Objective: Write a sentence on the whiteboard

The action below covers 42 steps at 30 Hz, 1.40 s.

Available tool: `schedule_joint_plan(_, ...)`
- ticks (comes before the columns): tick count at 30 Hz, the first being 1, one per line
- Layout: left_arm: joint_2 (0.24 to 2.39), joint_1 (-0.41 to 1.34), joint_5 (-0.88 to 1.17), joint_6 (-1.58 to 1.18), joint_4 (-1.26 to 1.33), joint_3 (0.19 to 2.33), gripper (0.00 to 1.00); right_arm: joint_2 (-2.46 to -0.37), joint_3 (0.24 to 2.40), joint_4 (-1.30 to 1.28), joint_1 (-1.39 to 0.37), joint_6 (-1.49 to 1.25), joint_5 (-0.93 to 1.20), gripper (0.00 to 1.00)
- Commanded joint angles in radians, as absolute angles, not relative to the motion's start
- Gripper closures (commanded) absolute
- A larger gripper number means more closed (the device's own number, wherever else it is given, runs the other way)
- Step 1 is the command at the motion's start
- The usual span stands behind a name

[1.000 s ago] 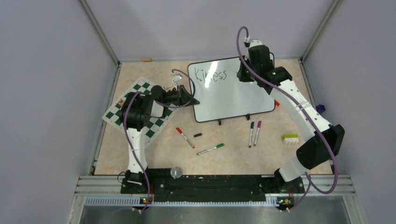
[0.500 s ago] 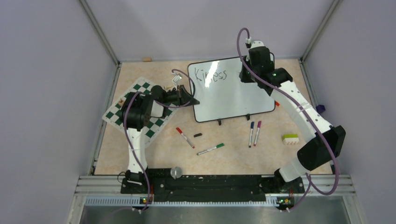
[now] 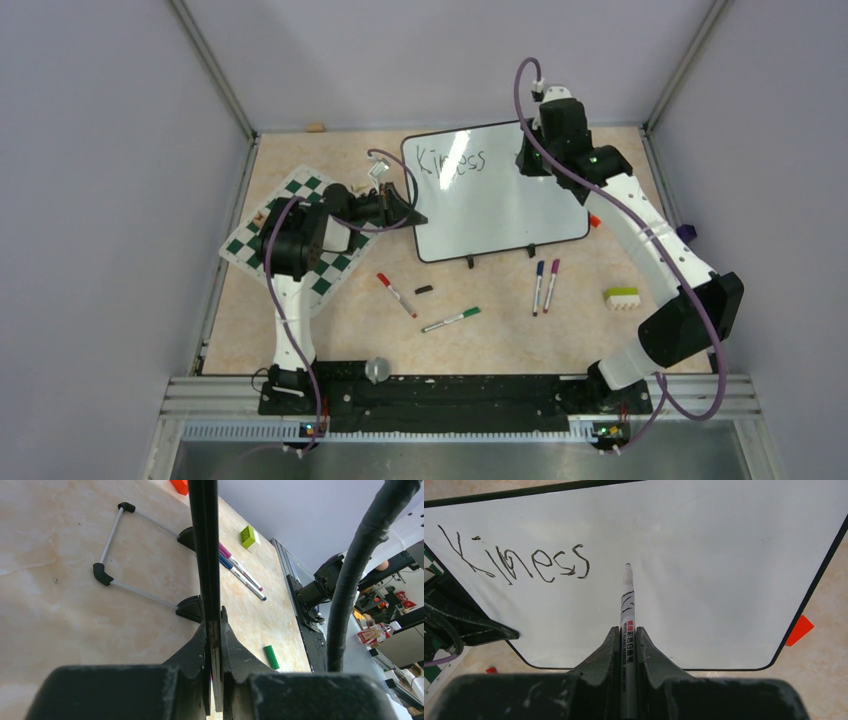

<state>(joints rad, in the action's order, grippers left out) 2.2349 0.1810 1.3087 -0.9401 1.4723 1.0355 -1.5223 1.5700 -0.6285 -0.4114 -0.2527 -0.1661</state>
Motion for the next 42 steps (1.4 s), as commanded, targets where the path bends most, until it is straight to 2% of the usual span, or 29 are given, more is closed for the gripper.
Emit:
schedule_joint_plan(1, 2.214, 0.192, 1.330, -0.860, 1.620, 1.030, 1.00, -1.479, 1.582, -0.593, -0.405, -0.241, -0.140, 1.00)
schedule_joint_plan(42, 2.213, 0.189, 1.362, -0.862, 1.620, 1.037, 1.00, -1.646, 1.740, -0.613, -0.362, -0.290, -0.063, 1.00)
